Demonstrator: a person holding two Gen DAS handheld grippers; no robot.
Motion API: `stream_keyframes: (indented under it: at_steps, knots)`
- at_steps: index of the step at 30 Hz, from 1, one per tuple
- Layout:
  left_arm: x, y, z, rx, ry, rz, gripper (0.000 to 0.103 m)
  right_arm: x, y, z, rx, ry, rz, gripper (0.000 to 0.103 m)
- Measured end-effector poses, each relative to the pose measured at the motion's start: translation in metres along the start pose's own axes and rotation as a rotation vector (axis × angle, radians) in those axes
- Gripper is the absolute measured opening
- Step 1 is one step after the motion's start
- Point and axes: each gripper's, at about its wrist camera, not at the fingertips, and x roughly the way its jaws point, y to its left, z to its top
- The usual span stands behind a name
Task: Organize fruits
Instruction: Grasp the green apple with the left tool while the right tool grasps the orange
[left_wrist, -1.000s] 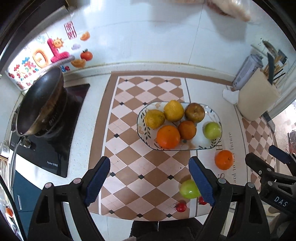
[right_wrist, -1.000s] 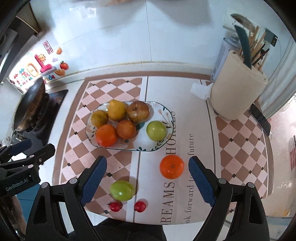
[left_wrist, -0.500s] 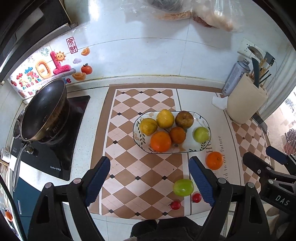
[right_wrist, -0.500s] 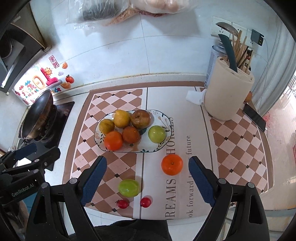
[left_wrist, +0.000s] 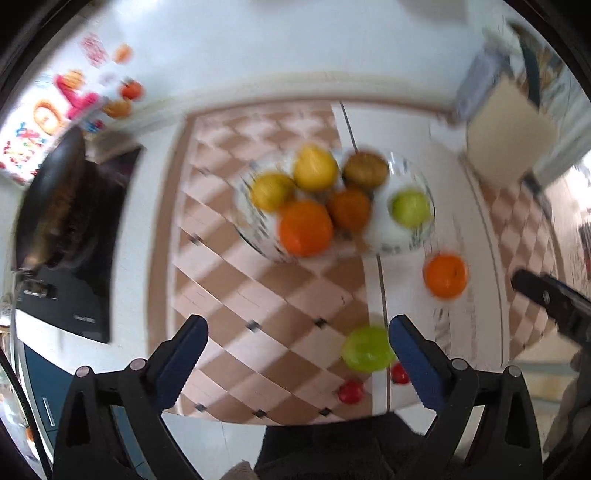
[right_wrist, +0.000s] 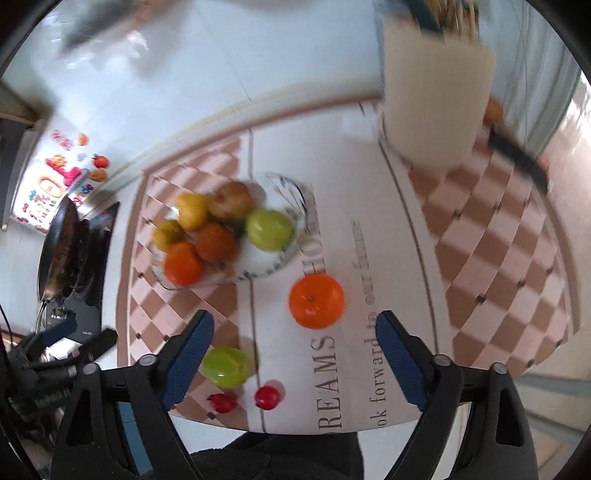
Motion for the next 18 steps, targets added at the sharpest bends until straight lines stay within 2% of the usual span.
stream_keyframes:
  at_steps: [5, 11, 12, 14, 15, 16, 18]
  knots:
    - [0.058, -0.027, -0.008, 0.033, 0.196, -0.097, 0.100, 0.039, -0.022, -0.001, 0.024, 0.074, 0.010, 0.079]
    - [0.114, -0.054, -0.017, 0.047, 0.357, -0.141, 0.100, 0.068, -0.036, 0.005, 0.025, 0.134, 0.015, 0.079]
    - [0.121, -0.056, -0.019, 0.042, 0.369, -0.142, 0.097, 0.071, -0.038, 0.006, 0.024, 0.138, 0.014, 0.079]
    - [0.128, -0.060, -0.020, 0.031, 0.375, -0.157, 0.084, 0.077, -0.038, 0.008, 0.011, 0.151, 0.010, 0.079]
    - [0.130, -0.061, -0.021, 0.027, 0.375, -0.158, 0.069, 0.080, -0.038, 0.009, 0.008, 0.155, 0.008, 0.079]
    - [0.132, -0.062, -0.021, 0.019, 0.378, -0.176, 0.062, 0.082, -0.038, 0.010, 0.004, 0.160, 0.009, 0.079]
    - [0.131, -0.063, -0.021, 0.016, 0.373, -0.179, 0.060, 0.088, -0.038, 0.013, -0.003, 0.169, 0.008, 0.079]
